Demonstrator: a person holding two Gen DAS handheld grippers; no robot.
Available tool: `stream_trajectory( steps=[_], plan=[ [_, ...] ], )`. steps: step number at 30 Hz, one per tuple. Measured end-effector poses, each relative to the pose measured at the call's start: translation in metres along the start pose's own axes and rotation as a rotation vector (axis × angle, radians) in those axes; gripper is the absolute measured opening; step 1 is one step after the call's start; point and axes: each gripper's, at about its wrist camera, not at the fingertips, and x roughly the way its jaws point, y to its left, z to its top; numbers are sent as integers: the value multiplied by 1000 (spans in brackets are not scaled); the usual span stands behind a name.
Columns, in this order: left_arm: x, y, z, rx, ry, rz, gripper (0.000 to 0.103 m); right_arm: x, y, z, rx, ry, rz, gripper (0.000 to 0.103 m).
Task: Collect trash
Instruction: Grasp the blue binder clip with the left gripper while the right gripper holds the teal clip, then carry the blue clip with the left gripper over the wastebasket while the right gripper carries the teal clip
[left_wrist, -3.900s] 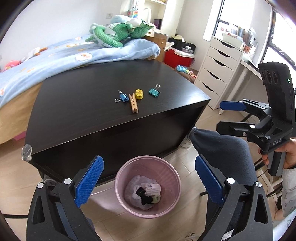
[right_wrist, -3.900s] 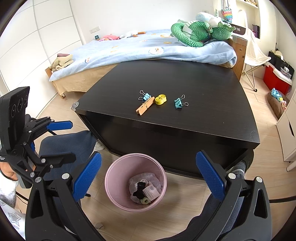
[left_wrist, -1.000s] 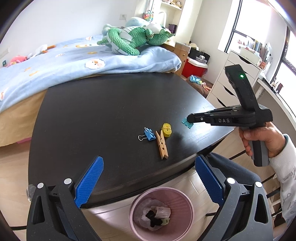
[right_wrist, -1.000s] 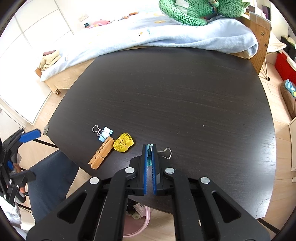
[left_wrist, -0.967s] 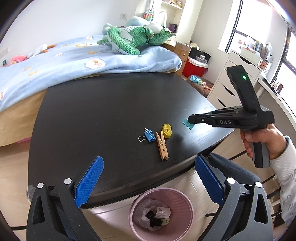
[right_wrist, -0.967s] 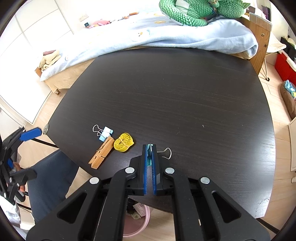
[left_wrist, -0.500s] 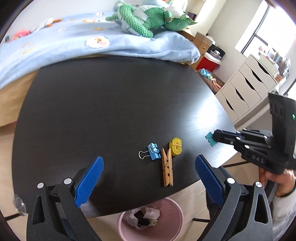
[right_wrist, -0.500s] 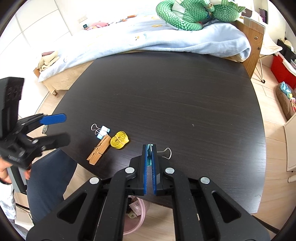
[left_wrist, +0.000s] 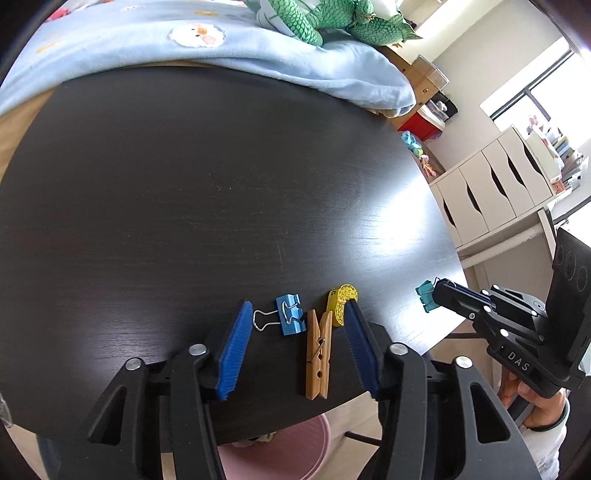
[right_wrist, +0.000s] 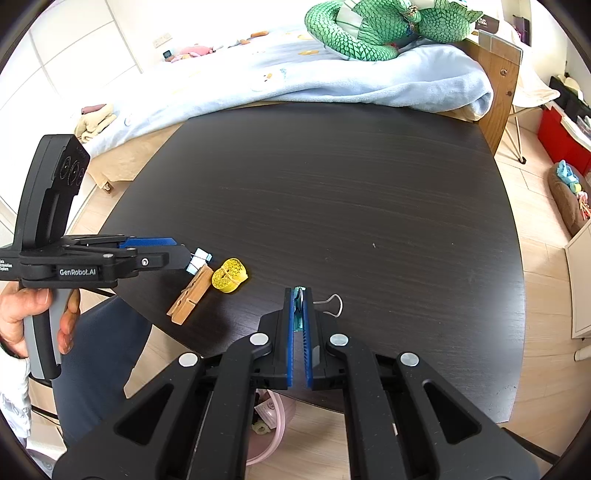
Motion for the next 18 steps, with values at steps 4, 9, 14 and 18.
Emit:
stream_trajectory(
  steps=[4, 9, 14, 18],
  plan=[
    [4, 1, 1, -3, 8, -2, 33, 0, -2, -2, 0, -1, -2, 4],
    [6, 3, 1, -6, 9, 6, 12, 0, -3, -2, -2, 1, -4, 4],
    [4, 3, 3, 11, -8, 4, 1, 0, -1, -2, -3, 1, -3, 4],
    [-6, -1, 1, 62, -45, 19, 1, -1, 3, -2, -8, -6, 0, 4]
  ],
)
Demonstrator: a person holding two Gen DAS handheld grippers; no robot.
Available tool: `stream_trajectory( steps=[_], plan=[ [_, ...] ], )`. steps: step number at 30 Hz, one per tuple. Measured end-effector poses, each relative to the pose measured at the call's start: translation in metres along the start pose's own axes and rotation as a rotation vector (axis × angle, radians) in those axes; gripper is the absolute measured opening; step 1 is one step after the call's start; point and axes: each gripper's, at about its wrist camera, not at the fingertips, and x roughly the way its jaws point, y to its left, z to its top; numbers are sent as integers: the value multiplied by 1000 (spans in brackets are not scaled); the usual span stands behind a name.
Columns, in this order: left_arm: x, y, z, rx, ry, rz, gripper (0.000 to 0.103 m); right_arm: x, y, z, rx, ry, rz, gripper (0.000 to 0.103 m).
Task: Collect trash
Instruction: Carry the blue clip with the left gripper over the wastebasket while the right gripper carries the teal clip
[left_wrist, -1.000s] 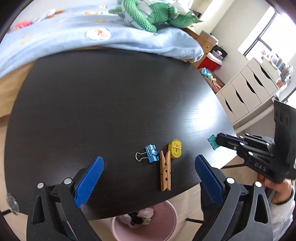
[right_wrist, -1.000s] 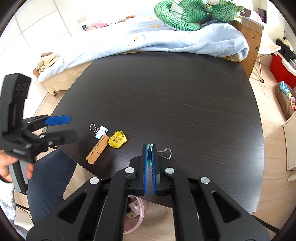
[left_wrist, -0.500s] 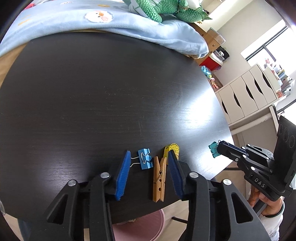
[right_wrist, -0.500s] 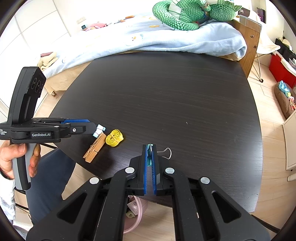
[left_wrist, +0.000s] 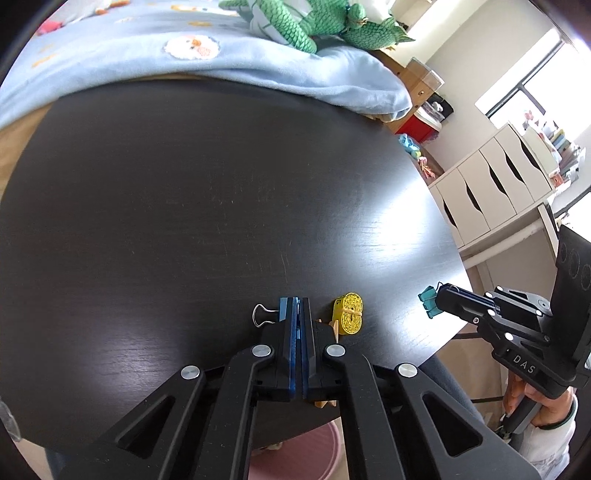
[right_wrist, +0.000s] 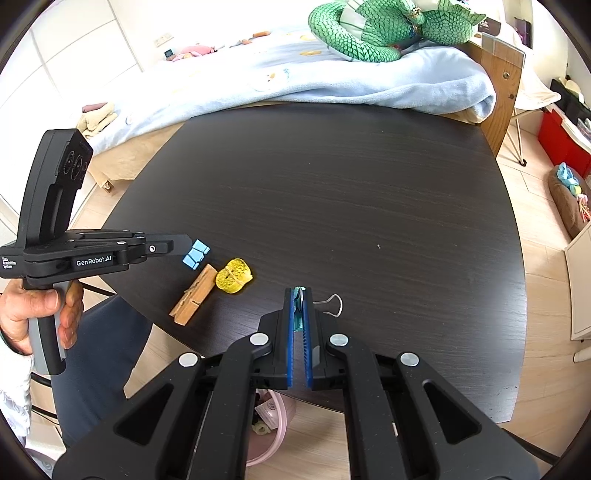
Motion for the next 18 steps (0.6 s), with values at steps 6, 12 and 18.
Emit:
stream_trajectory(
  steps=[6, 12, 18],
  plan=[
    [-19, -9, -9, 104, -49, 54, 1, -9, 12, 0, -19, -24, 3, 4],
    [-44, -23, -24, 223, -103, 129, 1, -23, 30, -4, -59, -51, -5, 4],
    [-69, -37, -44, 307, -152, 141, 1, -38, 49, -15, -97, -83, -13, 4]
  ],
)
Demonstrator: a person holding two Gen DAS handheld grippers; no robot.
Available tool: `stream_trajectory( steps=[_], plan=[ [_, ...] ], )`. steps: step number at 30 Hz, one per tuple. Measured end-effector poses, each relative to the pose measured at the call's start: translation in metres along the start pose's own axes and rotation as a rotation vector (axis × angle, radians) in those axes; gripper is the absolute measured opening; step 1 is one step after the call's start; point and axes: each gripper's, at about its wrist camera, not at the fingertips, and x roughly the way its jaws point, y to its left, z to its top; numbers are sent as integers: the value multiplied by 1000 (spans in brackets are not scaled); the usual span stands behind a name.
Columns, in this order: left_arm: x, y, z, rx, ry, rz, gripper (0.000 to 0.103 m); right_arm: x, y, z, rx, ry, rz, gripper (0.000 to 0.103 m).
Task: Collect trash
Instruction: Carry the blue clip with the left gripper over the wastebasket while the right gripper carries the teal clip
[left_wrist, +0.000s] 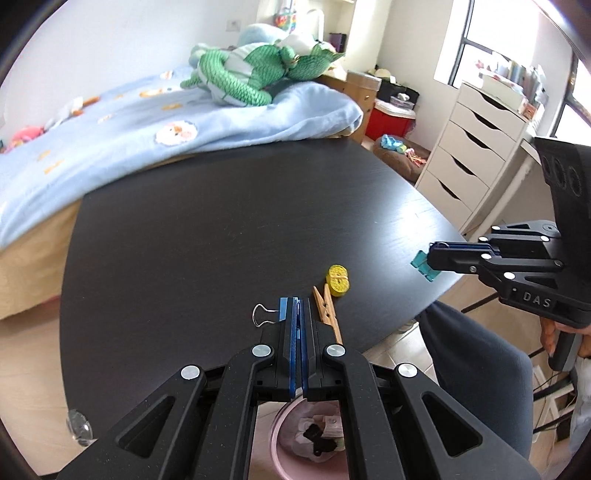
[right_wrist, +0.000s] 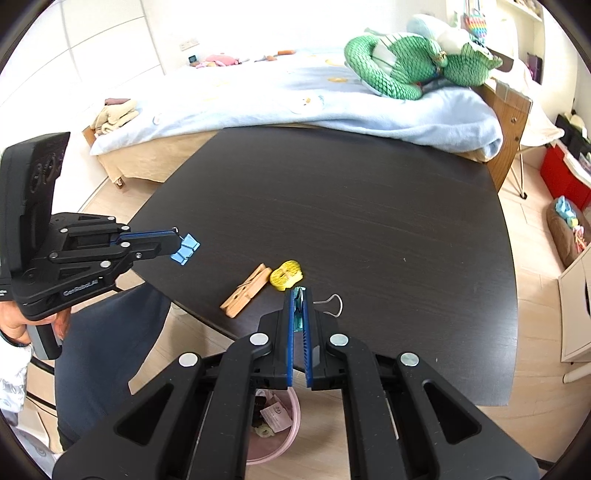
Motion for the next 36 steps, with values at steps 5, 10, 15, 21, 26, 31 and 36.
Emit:
stream_trajectory(
  steps=[5, 10, 15, 21, 26, 31, 36],
  plan=[
    [-24, -8, -16, 25, -42, -3, 1, -16, 15, -14, -20, -30, 1, 4],
    [-39, -11, -32, 18, -72, -13, 1, -29, 29, -29, -36, -51, 4, 4],
    [-46, -17, -48, 16, -80, -22, 1, -39, 40, -44, -45, -63, 14, 4],
    [-52, -22, -69, 6, -84, -23, 1, -45, 55, -62, -58, -64, 25, 4],
    [-59, -25, -87, -2, -86, -22, 1, -44, 64, -81, -56, -45, 47, 4],
    [-62, -26, -101, -6, -75, -23, 1, -37, 75, -95, -69, -18, 59, 4],
    [-66, -26, -111, -10, -69, -27, 1, -35, 81, -99, -79, -8, 70, 4]
  ],
)
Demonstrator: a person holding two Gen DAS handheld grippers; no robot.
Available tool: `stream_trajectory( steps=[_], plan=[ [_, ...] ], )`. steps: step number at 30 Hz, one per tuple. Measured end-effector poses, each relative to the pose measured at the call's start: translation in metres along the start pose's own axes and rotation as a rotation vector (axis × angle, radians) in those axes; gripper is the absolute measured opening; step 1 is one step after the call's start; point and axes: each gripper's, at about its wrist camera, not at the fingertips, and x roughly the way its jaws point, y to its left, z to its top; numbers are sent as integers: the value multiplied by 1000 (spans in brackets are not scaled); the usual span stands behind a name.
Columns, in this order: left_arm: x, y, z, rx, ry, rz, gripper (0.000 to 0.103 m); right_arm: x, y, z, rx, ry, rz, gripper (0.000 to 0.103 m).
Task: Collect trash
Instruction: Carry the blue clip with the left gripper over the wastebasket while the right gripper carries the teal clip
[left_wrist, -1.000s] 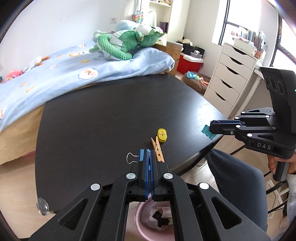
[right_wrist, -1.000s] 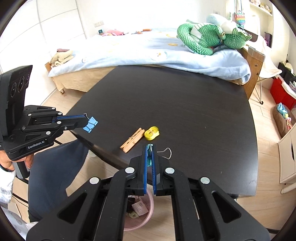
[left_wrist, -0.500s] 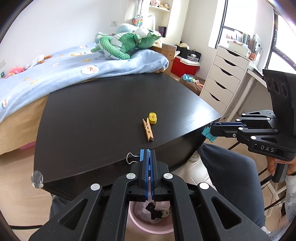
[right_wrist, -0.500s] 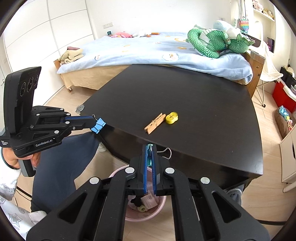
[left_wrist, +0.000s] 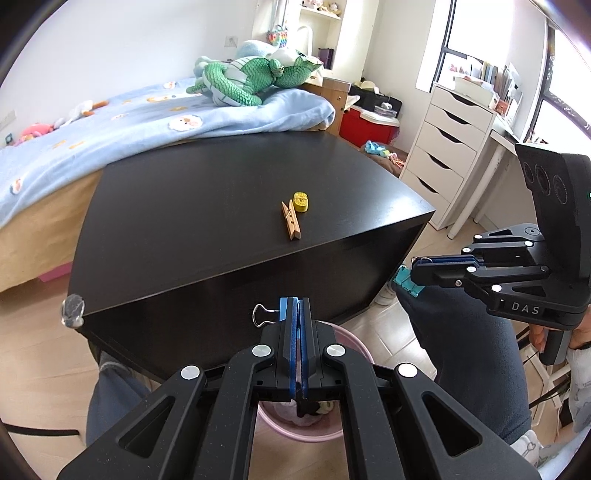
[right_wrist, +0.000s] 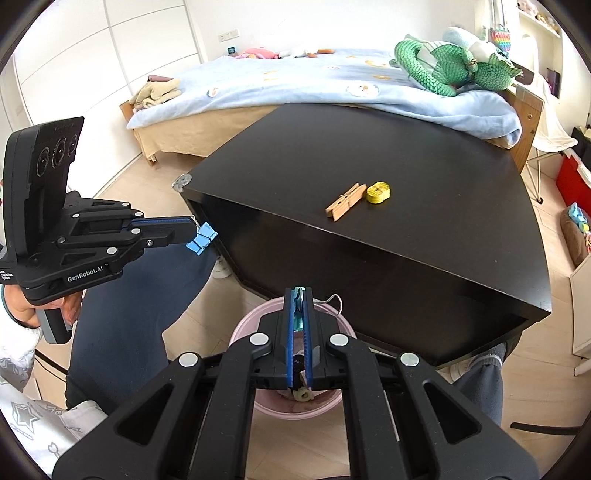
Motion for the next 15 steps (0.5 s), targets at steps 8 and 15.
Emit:
stream_trajectory(
  steps=[8, 15],
  plan=[
    [-9, -1, -1, 1, -13, -6, 1, 6, 6, 2, -14, 11, 27, 4],
    [-11, 0, 1, 9, -22, -11, 1, 8, 9, 4, -28, 20, 34, 30]
  ],
)
